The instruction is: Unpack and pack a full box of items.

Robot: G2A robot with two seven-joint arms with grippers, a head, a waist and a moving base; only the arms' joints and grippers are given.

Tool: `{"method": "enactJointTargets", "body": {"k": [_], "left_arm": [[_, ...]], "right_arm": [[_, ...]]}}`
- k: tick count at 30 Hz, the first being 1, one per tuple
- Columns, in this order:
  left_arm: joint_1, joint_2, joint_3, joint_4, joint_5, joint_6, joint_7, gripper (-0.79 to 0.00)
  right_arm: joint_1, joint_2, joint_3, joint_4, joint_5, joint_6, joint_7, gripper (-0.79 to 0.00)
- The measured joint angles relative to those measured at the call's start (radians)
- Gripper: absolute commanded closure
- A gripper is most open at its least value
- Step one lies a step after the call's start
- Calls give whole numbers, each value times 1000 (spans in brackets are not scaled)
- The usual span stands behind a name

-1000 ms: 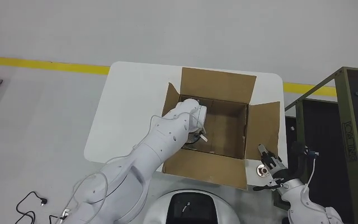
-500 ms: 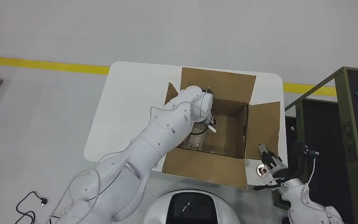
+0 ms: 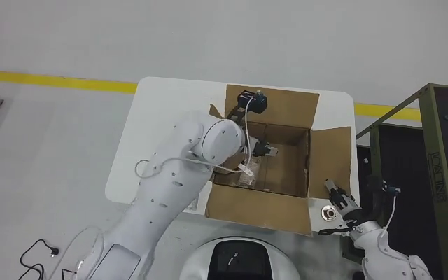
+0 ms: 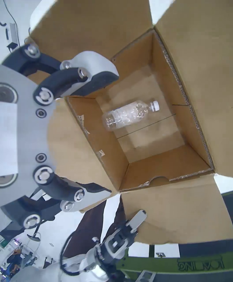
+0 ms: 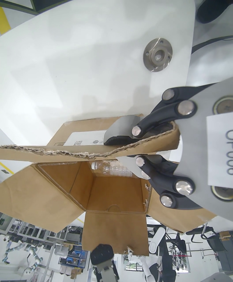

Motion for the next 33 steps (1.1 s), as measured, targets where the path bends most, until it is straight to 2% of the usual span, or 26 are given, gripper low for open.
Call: {"method": "enactJointTargets", "body": {"k": [3, 10, 16, 21, 22, 23, 25, 26, 27, 31, 33], "left_arm": [[57, 19, -69, -123, 25, -20, -30, -785], [130, 50, -148, -247, 74, -50, -29, -785], [189, 74, -221, -287, 87, -65, -29, -785], [189, 74, -220, -288, 85, -64, -29, -785], [189, 74, -220, -288, 85, -64, -29, -785], [189, 74, -220, -288, 85, -64, -29, -785], [189, 74, -220, -288, 85, -64, -29, -785], [189, 74, -220, -288, 85, -64, -29, -785], [189, 74, -220, -288, 85, -64, -29, -785], [218, 80, -220, -307, 105, -101, 0, -785], [228, 87, -234, -334, 124, -124, -20, -785]], "right_arm": [[9, 1, 12, 11, 4, 1, 3, 0], [23, 3, 20, 28, 11, 1, 11, 0], [29, 4, 21, 25, 24, 5, 14, 0], [32, 5, 20, 15, 28, 7, 20, -34], [33, 5, 18, 15, 27, 7, 21, -65], [34, 5, 17, 14, 27, 7, 22, -157], [36, 5, 13, 13, 27, 7, 22, -570], [37, 5, 12, 12, 28, 7, 22, -736], [37, 6, 11, 11, 30, 7, 22, -785], [38, 6, 12, 9, 33, 8, 21, -785], [37, 6, 15, 9, 35, 9, 21, -785]]}}
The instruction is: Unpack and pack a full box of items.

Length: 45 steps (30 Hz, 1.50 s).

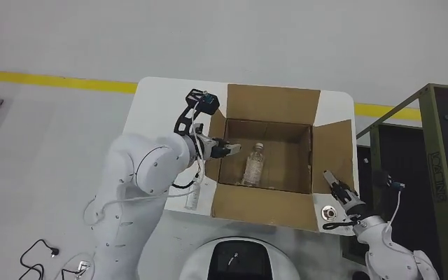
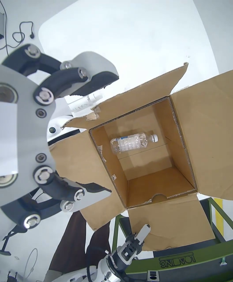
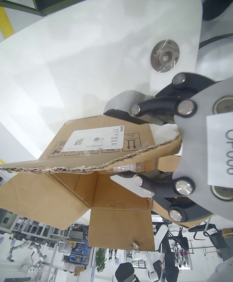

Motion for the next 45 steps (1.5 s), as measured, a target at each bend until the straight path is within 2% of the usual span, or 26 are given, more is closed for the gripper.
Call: {"method": "enactJointTargets", "body": {"k": [8, 11, 15, 25, 26, 29, 45], "left_arm": [[114, 51, -87, -110, 129, -80, -10, -785], [166, 69, -117, -111, 132, -69, -10, -785], [230, 93, -120, -127, 166, -78, -10, -785], [322, 144, -139, -104, 189, -71, -10, -785], [323, 145, -138, -103, 191, -71, -10, -785], [322, 145, -138, -103, 192, -72, -10, -785], [322, 145, -138, -104, 192, -72, -10, -785]], "right_arm": [[-2, 1, 6, -1, 7, -3, 0, -785], [2, 2, 5, -4, 6, -6, 4, -785], [6, 4, 9, -11, 8, -8, 11, -785], [16, 6, 10, -6, 22, -17, 12, -785], [16, 6, 8, -5, 22, -17, 12, -650], [19, 6, 4, 1, 20, -17, 6, 0], [56, 2, -17, 20, 62, 43, -46, 0]]}}
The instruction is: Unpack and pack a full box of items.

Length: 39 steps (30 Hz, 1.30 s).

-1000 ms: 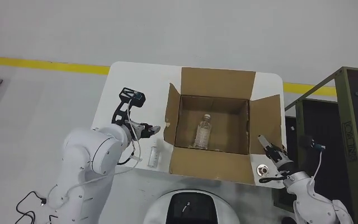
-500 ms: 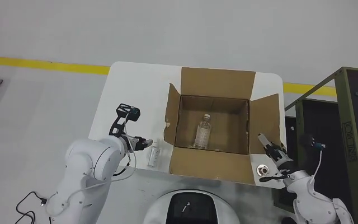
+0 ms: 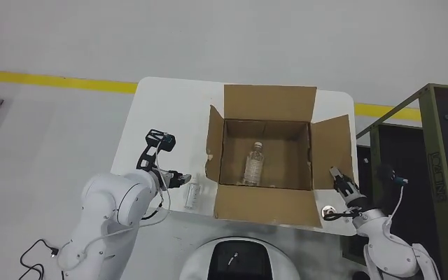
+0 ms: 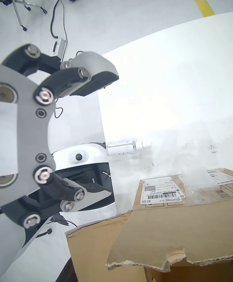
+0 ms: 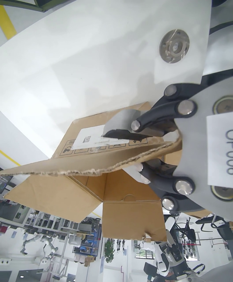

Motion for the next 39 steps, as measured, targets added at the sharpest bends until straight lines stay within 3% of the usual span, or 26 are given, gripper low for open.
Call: {"method": "enactJointTargets", "body": {"k": [5, 12, 20, 23, 34, 39], "left_arm": [[6, 0, 3, 4, -2, -5, 8, -785], [63, 7, 42, 40, -17, -84, 57, -785], [114, 16, 85, 140, -7, -172, 80, -785], [106, 17, 87, 177, -29, -163, 77, -785], [106, 17, 87, 180, -30, -161, 76, -785], [111, 14, 72, 248, -126, -120, 164, -785]], "right_arm": [[9, -3, 3, 1, 29, 32, -30, 0], [20, -4, 13, 7, 61, 48, -37, 0], [23, -3, 21, 15, 68, 46, -26, 0], [24, -2, 22, 16, 72, 47, -26, 0], [17, 0, 29, 21, 65, 41, -18, 0], [13, 0, 30, 19, 62, 40, -17, 0]]}}
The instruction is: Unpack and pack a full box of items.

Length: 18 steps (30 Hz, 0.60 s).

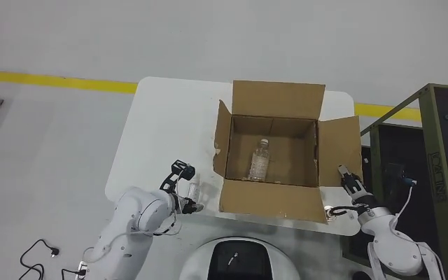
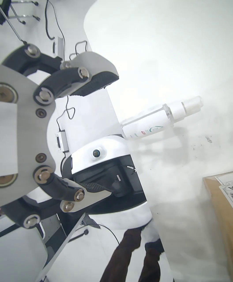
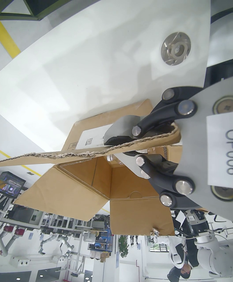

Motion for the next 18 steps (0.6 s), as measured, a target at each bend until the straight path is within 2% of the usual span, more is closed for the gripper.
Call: {"method": "enactJointTargets", "body": {"k": [5, 18], "left_arm": [[-20, -3, -20, 100, -127, 42, 73, -785], [-51, 0, 45, 222, -52, 72, 143, -785]], "right_arm": [[-9, 0, 4, -12, 0, -1, -3, 0], [-18, 1, 10, -13, 0, -9, -7, 0]]}}
